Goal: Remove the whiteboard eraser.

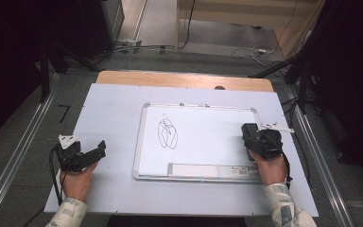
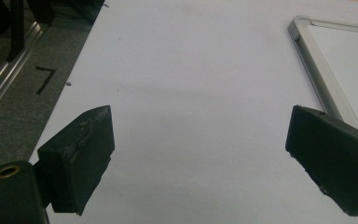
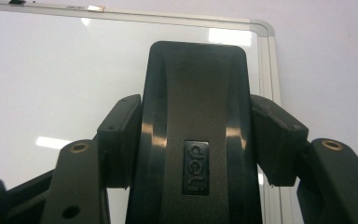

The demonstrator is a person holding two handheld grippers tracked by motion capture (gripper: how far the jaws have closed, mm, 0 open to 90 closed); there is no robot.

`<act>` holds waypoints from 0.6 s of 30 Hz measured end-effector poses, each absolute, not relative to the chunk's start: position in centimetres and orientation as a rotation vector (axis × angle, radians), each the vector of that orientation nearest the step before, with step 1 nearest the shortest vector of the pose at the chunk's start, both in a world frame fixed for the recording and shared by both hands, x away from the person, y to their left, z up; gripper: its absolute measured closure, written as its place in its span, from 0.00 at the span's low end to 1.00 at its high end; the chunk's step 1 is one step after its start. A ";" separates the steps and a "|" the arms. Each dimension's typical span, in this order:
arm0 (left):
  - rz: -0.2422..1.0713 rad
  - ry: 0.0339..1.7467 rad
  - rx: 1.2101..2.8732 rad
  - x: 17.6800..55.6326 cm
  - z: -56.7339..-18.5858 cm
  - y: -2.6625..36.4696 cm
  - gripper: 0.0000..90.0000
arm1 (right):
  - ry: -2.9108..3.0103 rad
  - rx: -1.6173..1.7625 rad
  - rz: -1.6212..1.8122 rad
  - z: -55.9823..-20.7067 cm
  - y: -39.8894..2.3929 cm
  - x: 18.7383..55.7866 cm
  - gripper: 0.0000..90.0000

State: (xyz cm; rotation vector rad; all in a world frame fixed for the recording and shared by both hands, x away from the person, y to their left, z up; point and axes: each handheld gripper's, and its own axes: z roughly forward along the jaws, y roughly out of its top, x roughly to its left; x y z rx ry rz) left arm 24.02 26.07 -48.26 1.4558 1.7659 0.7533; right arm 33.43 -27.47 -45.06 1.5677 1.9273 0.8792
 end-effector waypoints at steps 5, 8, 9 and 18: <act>0.751 1.770 1.450 23.9 -48.2 26.2 0.09 | 1.943 1.567 0.885 -45.1 -26.9 33.5 0.41; 0.754 1.766 1.452 23.9 -48.2 26.2 0.09 | 1.951 1.561 0.893 -45.0 -26.6 33.4 0.41; 0.754 1.765 1.453 23.9 -48.2 26.2 0.09 | 1.953 1.555 0.892 -45.0 -26.5 33.4 0.41; 0.755 1.768 1.451 23.9 -48.2 26.2 0.09 | 1.969 1.546 0.897 -45.0 -26.1 33.3 0.41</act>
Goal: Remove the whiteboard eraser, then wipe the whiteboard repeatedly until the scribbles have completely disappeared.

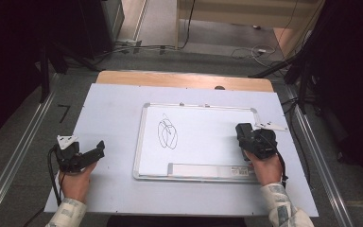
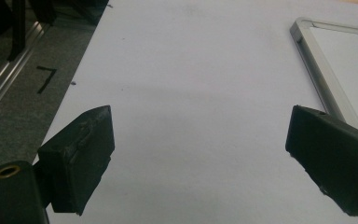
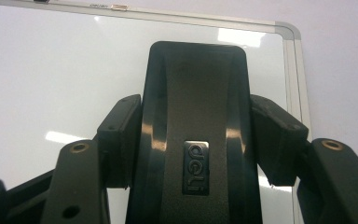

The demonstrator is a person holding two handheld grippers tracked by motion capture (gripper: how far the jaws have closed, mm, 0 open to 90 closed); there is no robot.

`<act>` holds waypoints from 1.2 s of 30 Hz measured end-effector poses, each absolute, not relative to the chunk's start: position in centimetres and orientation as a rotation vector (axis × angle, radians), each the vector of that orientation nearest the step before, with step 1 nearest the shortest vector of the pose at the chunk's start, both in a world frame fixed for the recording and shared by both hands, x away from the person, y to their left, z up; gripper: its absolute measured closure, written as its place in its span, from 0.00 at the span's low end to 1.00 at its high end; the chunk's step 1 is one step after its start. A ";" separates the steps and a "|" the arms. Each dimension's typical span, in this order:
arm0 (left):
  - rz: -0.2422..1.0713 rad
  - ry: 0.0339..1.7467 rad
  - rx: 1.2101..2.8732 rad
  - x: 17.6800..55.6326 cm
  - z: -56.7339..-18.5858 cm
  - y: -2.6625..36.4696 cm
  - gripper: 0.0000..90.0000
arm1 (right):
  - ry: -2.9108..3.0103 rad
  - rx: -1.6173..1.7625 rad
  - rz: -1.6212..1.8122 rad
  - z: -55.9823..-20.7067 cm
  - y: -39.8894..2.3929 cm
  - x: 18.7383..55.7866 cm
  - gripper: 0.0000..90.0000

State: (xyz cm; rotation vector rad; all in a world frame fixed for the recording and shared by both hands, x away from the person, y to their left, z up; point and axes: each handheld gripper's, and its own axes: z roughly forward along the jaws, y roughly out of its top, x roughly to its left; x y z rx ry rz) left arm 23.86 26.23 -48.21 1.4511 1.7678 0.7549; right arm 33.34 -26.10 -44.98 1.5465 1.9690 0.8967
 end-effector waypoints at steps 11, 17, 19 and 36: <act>0.757 1.765 1.456 23.9 -48.2 26.1 0.09 | 1.977 1.541 0.904 -45.0 -26.2 33.2 0.41; 0.755 1.763 1.457 24.0 -48.2 26.1 0.09 | 1.978 1.541 0.905 -45.0 -26.1 33.2 0.41; 0.753 1.766 1.457 23.9 -48.2 26.1 0.09 | 1.979 1.541 0.908 -45.0 -26.0 33.2 0.41; 0.756 1.761 1.458 24.0 -48.2 26.0 0.09 | 2.036 1.479 0.949 -44.5 -23.5 32.6 0.41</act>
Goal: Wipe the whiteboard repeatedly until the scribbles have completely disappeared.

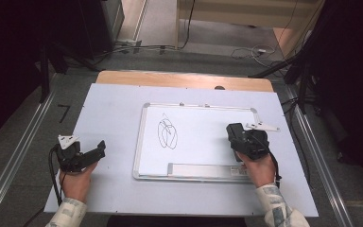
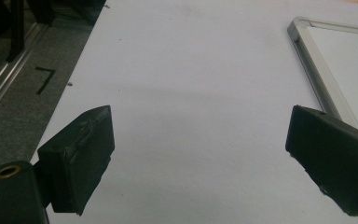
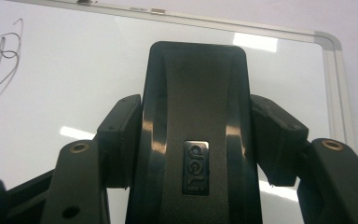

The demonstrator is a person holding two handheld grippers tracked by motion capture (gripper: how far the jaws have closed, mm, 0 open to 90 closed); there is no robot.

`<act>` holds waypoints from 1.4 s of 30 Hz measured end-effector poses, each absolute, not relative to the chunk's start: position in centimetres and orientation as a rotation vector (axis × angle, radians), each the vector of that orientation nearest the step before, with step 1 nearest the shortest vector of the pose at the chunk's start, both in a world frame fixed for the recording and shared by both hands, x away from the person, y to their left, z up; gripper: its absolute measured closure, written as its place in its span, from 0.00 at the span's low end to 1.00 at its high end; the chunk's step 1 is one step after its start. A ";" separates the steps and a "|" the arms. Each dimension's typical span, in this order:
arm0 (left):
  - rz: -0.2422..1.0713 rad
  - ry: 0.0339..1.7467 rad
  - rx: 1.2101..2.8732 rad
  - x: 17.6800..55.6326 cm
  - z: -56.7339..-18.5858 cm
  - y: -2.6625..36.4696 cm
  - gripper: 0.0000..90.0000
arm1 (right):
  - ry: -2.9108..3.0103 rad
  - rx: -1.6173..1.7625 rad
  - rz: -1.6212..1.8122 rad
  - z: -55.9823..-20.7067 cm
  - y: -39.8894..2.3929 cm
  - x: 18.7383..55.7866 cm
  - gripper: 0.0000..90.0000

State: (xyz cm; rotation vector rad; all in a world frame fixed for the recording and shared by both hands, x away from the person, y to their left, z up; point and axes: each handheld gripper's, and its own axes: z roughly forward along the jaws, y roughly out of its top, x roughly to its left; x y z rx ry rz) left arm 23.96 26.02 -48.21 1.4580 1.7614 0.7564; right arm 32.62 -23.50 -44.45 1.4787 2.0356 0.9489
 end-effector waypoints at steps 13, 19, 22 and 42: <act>0.750 1.759 1.452 23.8 -48.1 26.1 0.09 | 2.104 1.411 0.971 -44.5 -19.9 32.7 0.41; 0.748 1.759 1.450 23.8 -48.1 26.1 0.09 | 2.143 1.386 0.966 -44.9 -18.2 32.8 0.41; 0.747 1.758 1.453 23.8 -48.1 26.1 0.09 | 2.153 1.375 0.971 -45.0 -17.5 32.9 0.41; 0.741 1.757 1.448 23.8 -48.0 26.1 0.09 | 2.212 1.335 0.983 -45.6 -14.0 33.3 0.41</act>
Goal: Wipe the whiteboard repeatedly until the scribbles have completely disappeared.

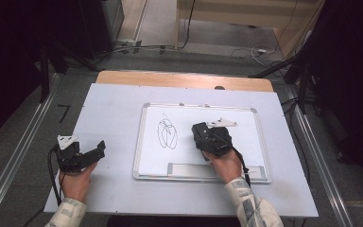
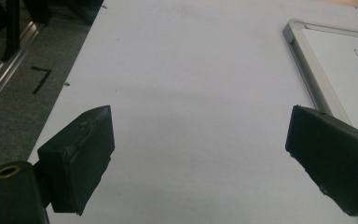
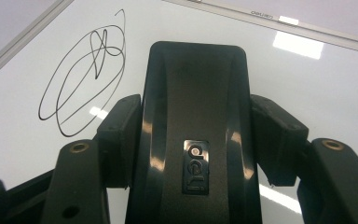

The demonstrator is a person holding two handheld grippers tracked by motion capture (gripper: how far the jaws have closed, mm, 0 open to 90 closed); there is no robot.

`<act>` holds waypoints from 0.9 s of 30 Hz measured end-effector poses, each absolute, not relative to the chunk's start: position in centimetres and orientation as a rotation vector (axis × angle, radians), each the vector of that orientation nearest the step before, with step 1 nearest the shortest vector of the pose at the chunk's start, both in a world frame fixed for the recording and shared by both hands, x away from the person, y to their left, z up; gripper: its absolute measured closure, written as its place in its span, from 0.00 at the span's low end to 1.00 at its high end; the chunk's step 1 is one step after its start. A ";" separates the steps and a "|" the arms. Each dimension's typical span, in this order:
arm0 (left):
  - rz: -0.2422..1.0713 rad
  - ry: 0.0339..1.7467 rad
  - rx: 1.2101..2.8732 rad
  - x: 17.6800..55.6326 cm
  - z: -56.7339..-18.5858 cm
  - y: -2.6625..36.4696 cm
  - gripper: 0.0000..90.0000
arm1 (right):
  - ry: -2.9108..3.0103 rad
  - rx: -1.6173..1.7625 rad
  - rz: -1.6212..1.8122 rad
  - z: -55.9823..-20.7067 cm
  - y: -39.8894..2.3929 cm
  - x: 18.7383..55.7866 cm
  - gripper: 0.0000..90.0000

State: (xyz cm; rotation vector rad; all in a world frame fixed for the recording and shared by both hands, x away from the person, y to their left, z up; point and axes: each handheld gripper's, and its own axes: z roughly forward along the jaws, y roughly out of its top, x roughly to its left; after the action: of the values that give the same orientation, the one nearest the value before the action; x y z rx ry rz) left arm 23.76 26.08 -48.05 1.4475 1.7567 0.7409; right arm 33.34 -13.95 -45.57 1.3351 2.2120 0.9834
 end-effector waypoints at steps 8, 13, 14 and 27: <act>0.740 1.756 1.449 23.8 -48.0 26.1 0.09 | 2.226 1.331 1.001 -45.7 -12.7 33.5 0.41; 0.738 1.755 1.448 23.8 -48.0 26.1 0.09 | 2.244 1.320 1.009 -45.9 -11.8 33.6 0.41; 0.738 1.755 1.448 23.7 -48.0 26.1 0.09 | 2.247 1.319 1.012 -45.9 -11.6 33.6 0.41; 0.733 1.750 1.446 23.7 -48.0 26.2 0.09 | 2.273 1.298 1.020 -46.0 -9.7 33.7 0.41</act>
State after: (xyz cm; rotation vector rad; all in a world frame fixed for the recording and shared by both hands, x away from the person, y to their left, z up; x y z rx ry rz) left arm 23.73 26.15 -48.01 1.4464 1.7499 0.7327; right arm 33.72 -9.68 -46.02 1.2981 2.2734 1.0201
